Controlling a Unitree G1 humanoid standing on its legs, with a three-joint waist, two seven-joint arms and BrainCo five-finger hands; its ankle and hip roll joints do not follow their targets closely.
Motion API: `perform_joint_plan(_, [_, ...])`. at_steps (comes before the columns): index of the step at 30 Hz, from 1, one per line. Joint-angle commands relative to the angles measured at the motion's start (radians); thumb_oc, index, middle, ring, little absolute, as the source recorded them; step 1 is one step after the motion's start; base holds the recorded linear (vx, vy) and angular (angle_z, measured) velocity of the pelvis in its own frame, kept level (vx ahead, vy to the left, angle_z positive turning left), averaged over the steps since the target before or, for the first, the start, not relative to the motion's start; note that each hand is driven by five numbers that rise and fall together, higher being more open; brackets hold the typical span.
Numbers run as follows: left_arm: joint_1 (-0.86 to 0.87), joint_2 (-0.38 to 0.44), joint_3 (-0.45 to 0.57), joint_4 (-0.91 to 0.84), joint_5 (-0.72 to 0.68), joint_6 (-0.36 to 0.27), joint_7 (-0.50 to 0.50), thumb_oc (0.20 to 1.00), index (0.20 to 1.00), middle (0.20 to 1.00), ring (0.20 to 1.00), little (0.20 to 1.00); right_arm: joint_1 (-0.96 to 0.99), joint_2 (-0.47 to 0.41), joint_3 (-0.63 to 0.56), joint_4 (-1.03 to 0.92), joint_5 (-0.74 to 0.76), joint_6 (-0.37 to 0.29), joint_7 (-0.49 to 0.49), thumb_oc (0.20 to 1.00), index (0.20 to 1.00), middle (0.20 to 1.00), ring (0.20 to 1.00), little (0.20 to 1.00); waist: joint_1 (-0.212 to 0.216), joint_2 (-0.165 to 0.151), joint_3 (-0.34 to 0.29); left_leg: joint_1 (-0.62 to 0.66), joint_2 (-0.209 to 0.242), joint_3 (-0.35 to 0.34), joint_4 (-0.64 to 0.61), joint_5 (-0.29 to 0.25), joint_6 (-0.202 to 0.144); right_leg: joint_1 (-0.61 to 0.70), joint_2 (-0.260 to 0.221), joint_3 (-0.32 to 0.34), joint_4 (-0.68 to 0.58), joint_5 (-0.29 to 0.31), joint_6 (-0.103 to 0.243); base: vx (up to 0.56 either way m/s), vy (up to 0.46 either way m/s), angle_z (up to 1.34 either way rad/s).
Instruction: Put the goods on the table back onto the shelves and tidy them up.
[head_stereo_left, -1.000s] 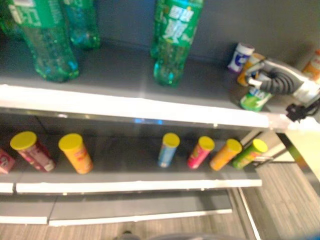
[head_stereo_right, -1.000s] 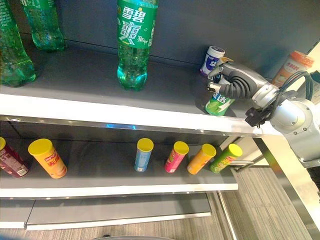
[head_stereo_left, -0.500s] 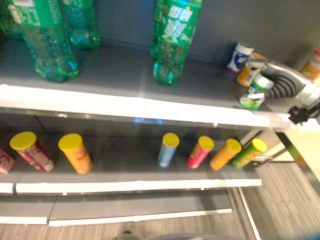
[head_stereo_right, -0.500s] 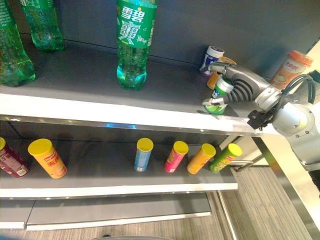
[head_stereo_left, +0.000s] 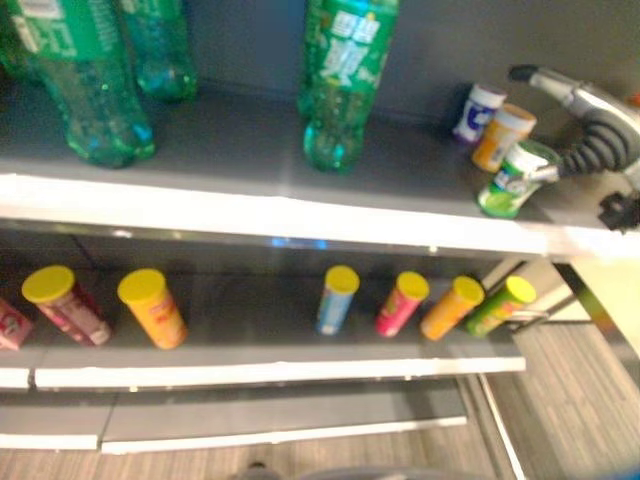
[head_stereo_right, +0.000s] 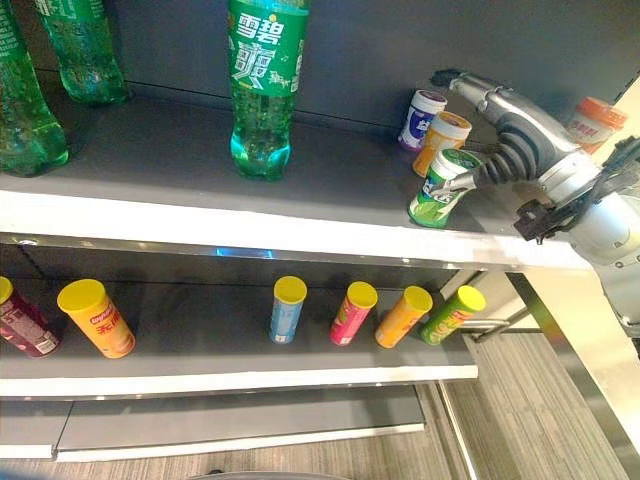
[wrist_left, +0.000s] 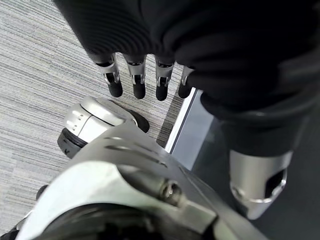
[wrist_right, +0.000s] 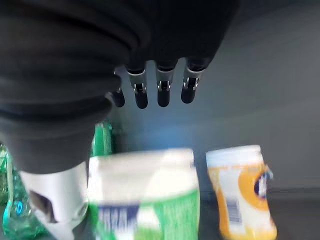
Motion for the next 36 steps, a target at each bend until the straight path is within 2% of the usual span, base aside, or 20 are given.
perform_joint_plan(1, [-0.008,-0.026,-0.005,0.015,0.024,-0.018,0.006,1.0,1.0,1.0,1.0,1.0,0.037,-0.052,-0.082,-0.003,-0.017,-0.022,-0.085,1.0,1.0,1.0,1.0,1.0,0.03,0.013,-0.057,0.028,0.016,0.003,0.001,-0.119,0.025,-0.108,-0.047,0.048,0.011,0.14,0.015,0.0,0.0,0.0])
perform_joint_plan(3, [-0.01,-0.028,0.001,0.017,0.019,-0.018,0.007,1.0,1.0,1.0,1.0,1.0,0.081,-0.063,-0.149,-0.022,-0.003,-0.027,-0.099,1.0,1.0,1.0,1.0,1.0,0.02,0.013,-0.059,0.028,0.018,0.005,0.001,-0.119,0.024,-0.108,-0.045,0.049,0.011,0.14,0.015,0.0,0.0,0.0])
perform_joint_plan(4, [-0.008,-0.03,0.017,0.021,0.012,-0.017,0.006,1.0,1.0,1.0,1.0,1.0,0.135,-0.074,-0.227,-0.047,0.017,-0.034,-0.101,1.0,1.0,1.0,1.0,1.0,0.007,0.013,-0.062,0.028,0.019,0.007,0.001,-0.12,0.023,-0.108,-0.044,0.051,0.011,0.141,0.015,0.0,0.0,0.0])
perform_joint_plan(6, [-0.008,-0.027,0.015,0.022,0.009,-0.018,0.005,1.0,1.0,1.0,1.0,1.0,0.191,-0.072,-0.291,-0.065,0.032,-0.037,-0.1,1.0,1.0,1.0,1.0,1.0,0.009,0.011,-0.062,0.027,0.02,0.006,0.001,-0.12,0.023,-0.108,-0.043,0.05,0.011,0.14,0.016,0.0,0.0,0.0])
perform_joint_plan(7, [-0.003,-0.031,0.028,0.023,0.002,-0.018,-0.001,1.0,1.0,1.0,1.0,1.0,0.253,-0.073,-0.37,-0.078,0.047,-0.044,-0.105,1.0,1.0,1.0,1.0,1.0,-0.003,0.011,-0.067,0.028,0.022,0.007,0.001,-0.122,0.023,-0.11,-0.041,0.052,0.011,0.14,0.016,0.0,0.0,0.0])
perform_joint_plan(14, [-0.014,-0.034,0.028,0.02,0.009,-0.026,-0.006,1.0,1.0,1.0,1.0,1.0,0.421,-0.031,-0.557,-0.137,0.033,-0.057,-0.123,1.0,1.0,1.0,1.0,1.0,-0.019,0.012,-0.073,0.037,0.026,0.019,0.001,-0.13,0.025,-0.113,-0.034,0.069,0.014,0.14,0.017,0.0,0.005,-0.02])
perform_joint_plan(16, [-0.015,-0.036,0.028,0.018,0.01,-0.026,-0.007,1.0,1.0,1.0,1.0,1.0,0.432,-0.027,-0.572,-0.141,0.034,-0.058,-0.126,1.0,1.0,1.0,1.0,1.0,-0.023,0.013,-0.073,0.039,0.027,0.02,0.001,-0.13,0.026,-0.114,-0.033,0.071,0.014,0.139,0.017,0.0,0.0,0.0])
perform_joint_plan(20, [-0.019,-0.036,0.041,0.018,-0.005,-0.031,-0.002,1.0,1.0,1.0,1.0,1.0,0.538,0.049,-0.68,-0.158,0.111,-0.077,-0.129,1.0,1.0,1.0,1.0,1.0,-0.038,0.011,-0.073,0.039,0.03,0.027,0.001,-0.131,0.024,-0.118,-0.029,0.079,0.011,0.145,0.017,0.0,0.002,-0.01])
perform_joint_plan(22, [-0.01,-0.037,0.065,0.019,-0.023,-0.035,-0.002,1.0,1.0,1.0,1.0,1.0,0.618,0.135,-0.732,-0.164,0.233,-0.084,-0.065,1.0,1.0,1.0,1.0,1.0,-0.048,0.011,-0.075,0.039,0.031,0.031,0.001,-0.132,0.023,-0.122,-0.027,0.084,0.011,0.147,0.017,0.0,0.0,-0.02])
perform_joint_plan(27, [-0.004,-0.045,0.085,0.031,-0.058,-0.034,-0.018,1.0,1.0,1.0,1.0,1.0,0.733,0.242,-0.752,-0.112,0.444,-0.089,0.023,1.0,1.0,1.0,1.0,1.0,-0.067,0.012,-0.076,0.04,0.034,0.038,0.001,-0.134,0.022,-0.129,-0.024,0.095,0.014,0.148,0.016,-0.01,0.003,-0.1])
perform_joint_plan(29, [-0.005,-0.047,0.084,0.035,-0.06,-0.035,-0.02,1.0,1.0,1.0,1.0,1.0,0.75,0.248,-0.75,-0.095,0.493,-0.087,0.045,1.0,1.0,1.0,1.0,1.0,-0.071,0.013,-0.077,0.041,0.035,0.041,0.001,-0.135,0.021,-0.132,-0.024,0.099,0.015,0.15,0.016,0.0,0.012,-0.08])
perform_joint_plan(31, [-0.004,-0.05,0.083,0.04,-0.061,-0.038,-0.029,1.0,1.0,1.0,1.0,1.0,0.819,0.278,-0.732,-0.065,0.635,-0.059,0.158,1.0,1.0,1.0,1.0,1.0,-0.09,0.014,-0.08,0.047,0.037,0.053,0.001,-0.134,0.019,-0.137,-0.019,0.112,0.015,0.153,0.015,0.0,0.013,-0.09])
perform_joint_plan(34, [0.002,-0.055,0.08,0.035,-0.061,-0.04,-0.042,1.0,1.0,1.0,1.0,1.0,0.85,0.303,-0.705,-0.019,0.669,-0.035,0.202,1.0,1.0,1.0,1.0,1.0,-0.096,0.015,-0.081,0.049,0.039,0.059,0.001,-0.134,0.019,-0.14,-0.018,0.116,0.016,0.153,0.015,0.0,0.01,-0.12])
perform_joint_plan(36, [-0.004,-0.056,0.058,0.028,-0.069,-0.038,-0.052,1.0,1.0,1.0,1.0,1.0,0.832,0.379,-0.59,0.154,0.7,-0.006,0.212,1.0,1.0,1.0,1.0,1.0,-0.098,0.021,-0.076,0.05,0.042,0.067,0.001,-0.131,0.019,-0.147,-0.015,0.126,0.02,0.156,0.013,-0.02,0.016,-0.1])
